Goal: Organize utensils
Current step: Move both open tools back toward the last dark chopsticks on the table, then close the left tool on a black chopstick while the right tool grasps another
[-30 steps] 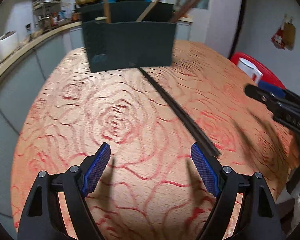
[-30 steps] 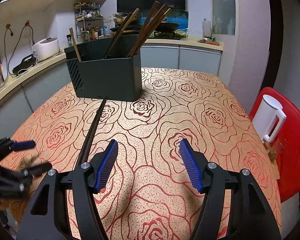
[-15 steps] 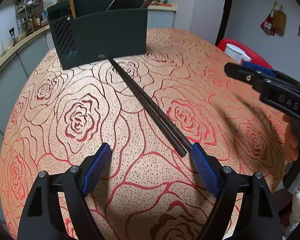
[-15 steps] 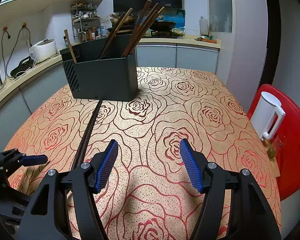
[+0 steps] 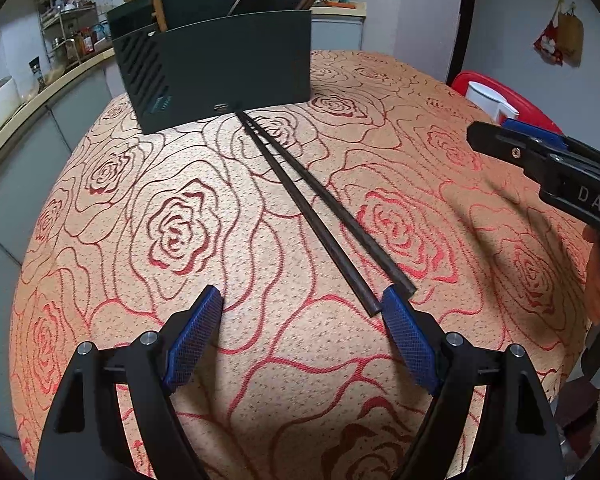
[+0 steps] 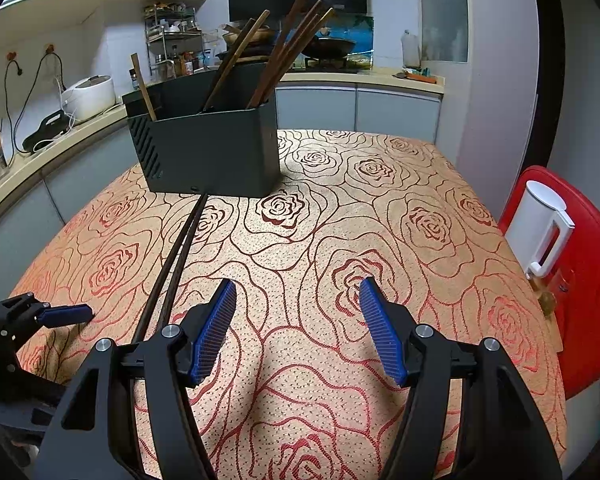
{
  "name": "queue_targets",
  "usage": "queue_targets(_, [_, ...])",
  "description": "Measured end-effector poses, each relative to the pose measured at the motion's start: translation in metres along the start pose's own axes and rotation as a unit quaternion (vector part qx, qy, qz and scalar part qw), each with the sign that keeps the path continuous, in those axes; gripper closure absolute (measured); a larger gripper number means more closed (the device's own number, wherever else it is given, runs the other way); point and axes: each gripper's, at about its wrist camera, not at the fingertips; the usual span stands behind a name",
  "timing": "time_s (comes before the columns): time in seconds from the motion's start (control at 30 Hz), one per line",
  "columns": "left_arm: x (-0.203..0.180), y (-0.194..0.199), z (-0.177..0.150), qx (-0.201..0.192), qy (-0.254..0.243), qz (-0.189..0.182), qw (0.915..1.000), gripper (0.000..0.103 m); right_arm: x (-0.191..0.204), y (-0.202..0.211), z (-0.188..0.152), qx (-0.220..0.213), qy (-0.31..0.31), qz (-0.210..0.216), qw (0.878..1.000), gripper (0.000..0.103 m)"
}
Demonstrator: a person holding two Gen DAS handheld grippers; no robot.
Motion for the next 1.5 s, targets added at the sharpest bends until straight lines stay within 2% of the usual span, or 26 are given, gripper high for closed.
queue_targets(0.27, [0.027,0.009,-0.011,-0.004,0.023,0.026,0.9994,0.024,0.011,-0.003,-0.007,0.010,0.012,0.013,1.000,0.041])
queue_targets(0.47, [0.054,0.019,-0.022,-0.010,0.052,0.043,0.9977,0.024,0.038,-0.006,-0.020,0.029,0.045,0.052,0.997,0.041])
queue_targets(0.63, [0.063,0.025,-0.027,-0.021,0.068,0.028,0.9971,0.024,0.065,-0.008,-0.031,0.042,0.074,0.087,0.992,0.048])
queue_targets(0.83, [0.049,0.024,-0.027,-0.032,0.051,0.016,0.9981,0.030,0.080,-0.013,-0.037,0.059,0.090,0.094,0.990,0.057])
queue_targets(0.97, [0.041,0.022,-0.024,-0.036,0.037,0.014,0.9986,0.044,0.085,-0.017,-0.039,0.069,0.098,0.093,0.988,0.068])
queue_targets(1.03, [0.039,0.021,-0.021,-0.036,0.032,0.011,0.9988,0.052,0.088,-0.017,-0.039,0.071,0.103,0.094,0.988,0.070])
queue_targets(1.13, [0.039,0.018,-0.017,-0.037,0.027,0.010,0.9989,0.065,0.092,-0.018,-0.039,0.070,0.108,0.096,0.987,0.077])
queue_targets(1.2, [0.039,0.016,-0.014,-0.038,0.027,0.013,0.9989,0.079,0.094,-0.018,-0.038,0.070,0.110,0.100,0.986,0.084])
queue_targets(1.27, [0.040,0.015,-0.014,-0.039,0.027,0.014,0.9988,0.086,0.095,-0.018,-0.039,0.069,0.109,0.101,0.986,0.087])
queue_targets(1.3, [0.041,0.015,-0.014,-0.040,0.027,0.016,0.9987,0.090,0.095,-0.018,-0.039,0.069,0.108,0.101,0.987,0.092])
queue_targets(1.37, [0.042,0.016,-0.016,-0.041,0.027,0.015,0.9987,0.095,0.093,-0.018,-0.038,0.070,0.103,0.099,0.987,0.092])
queue_targets(1.5, [0.043,0.020,-0.020,-0.041,0.028,0.018,0.9986,0.095,0.089,-0.015,-0.039,0.072,0.093,0.092,0.989,0.094])
Point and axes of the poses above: each gripper's, at about its wrist camera, not at the fingertips, and y roughly against the way its jaws point, x to its left, z to its top, and after that the axes turned 1 degree about -z, right-handed
